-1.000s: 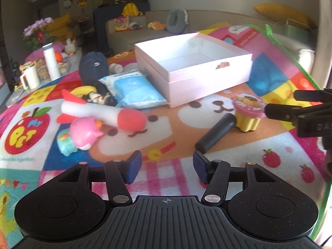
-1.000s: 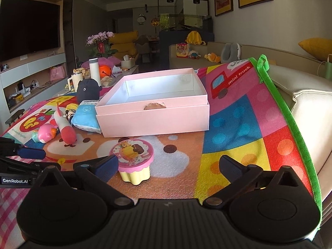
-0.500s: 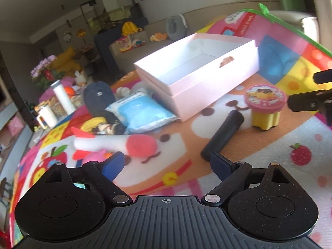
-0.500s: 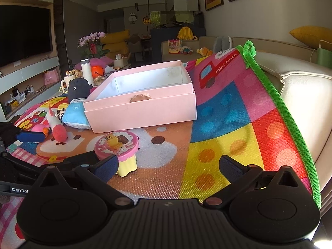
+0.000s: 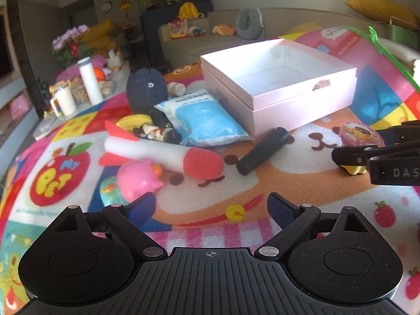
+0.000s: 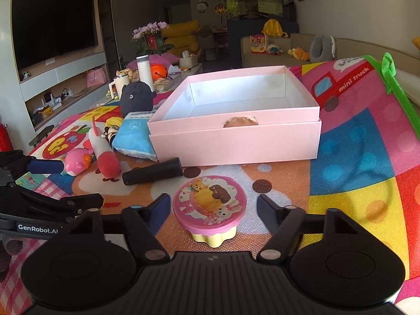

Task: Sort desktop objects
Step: 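Grasp the black foam tube with the left tool while the right tool holds the jar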

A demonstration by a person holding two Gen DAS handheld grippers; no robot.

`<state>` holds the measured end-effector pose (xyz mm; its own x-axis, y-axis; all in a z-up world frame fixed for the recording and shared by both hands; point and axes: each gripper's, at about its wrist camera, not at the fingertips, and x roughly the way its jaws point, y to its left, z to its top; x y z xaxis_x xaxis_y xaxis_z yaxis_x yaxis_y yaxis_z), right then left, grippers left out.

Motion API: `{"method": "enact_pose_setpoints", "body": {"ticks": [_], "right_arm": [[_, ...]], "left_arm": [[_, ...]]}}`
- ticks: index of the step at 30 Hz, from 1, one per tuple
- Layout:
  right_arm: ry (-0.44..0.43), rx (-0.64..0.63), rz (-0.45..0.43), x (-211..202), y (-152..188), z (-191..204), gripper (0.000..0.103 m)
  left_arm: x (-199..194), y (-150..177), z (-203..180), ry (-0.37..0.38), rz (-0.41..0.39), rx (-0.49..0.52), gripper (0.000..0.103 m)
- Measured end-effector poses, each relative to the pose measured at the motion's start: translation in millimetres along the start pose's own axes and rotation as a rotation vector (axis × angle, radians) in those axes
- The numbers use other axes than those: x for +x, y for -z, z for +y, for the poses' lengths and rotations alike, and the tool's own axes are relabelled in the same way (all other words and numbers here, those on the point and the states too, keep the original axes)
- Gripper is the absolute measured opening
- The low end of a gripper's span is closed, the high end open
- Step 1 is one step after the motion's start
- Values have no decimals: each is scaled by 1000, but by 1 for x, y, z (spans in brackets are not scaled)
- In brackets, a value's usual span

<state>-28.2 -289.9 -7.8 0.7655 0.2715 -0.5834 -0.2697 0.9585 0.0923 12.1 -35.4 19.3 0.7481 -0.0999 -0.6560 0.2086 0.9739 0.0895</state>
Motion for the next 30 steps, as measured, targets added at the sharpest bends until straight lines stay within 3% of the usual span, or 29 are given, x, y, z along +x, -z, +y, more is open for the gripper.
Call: {"method": "enact_pose_setpoints", "body": {"ticks": [4, 7, 14, 20, 23, 24, 30], "right_arm": [[80, 11, -68, -10, 4, -11, 56], [145, 18, -100, -15, 8, -22, 56], [153, 56, -126, -18, 9, -31, 56], [152, 142, -149, -22, 11, -43, 56], [144, 145, -148, -21, 11, -43, 56], [141, 142, -147, -21, 10, -43, 56], [134, 142, -140, -20, 11, -43, 56]], "left_arm": [[11, -10, -9, 142, 46, -132, 96], [24, -23, -26, 126, 31, -163, 96], [55, -52, -42, 83, 43, -269, 97], [71, -54, -50, 11, 6, -159, 96], [71, -49, -54, -31, -7, -83, 86], [71, -48, -55, -28, -11, -70, 82], [54, -37, -48, -19, -15, -28, 81]]}}
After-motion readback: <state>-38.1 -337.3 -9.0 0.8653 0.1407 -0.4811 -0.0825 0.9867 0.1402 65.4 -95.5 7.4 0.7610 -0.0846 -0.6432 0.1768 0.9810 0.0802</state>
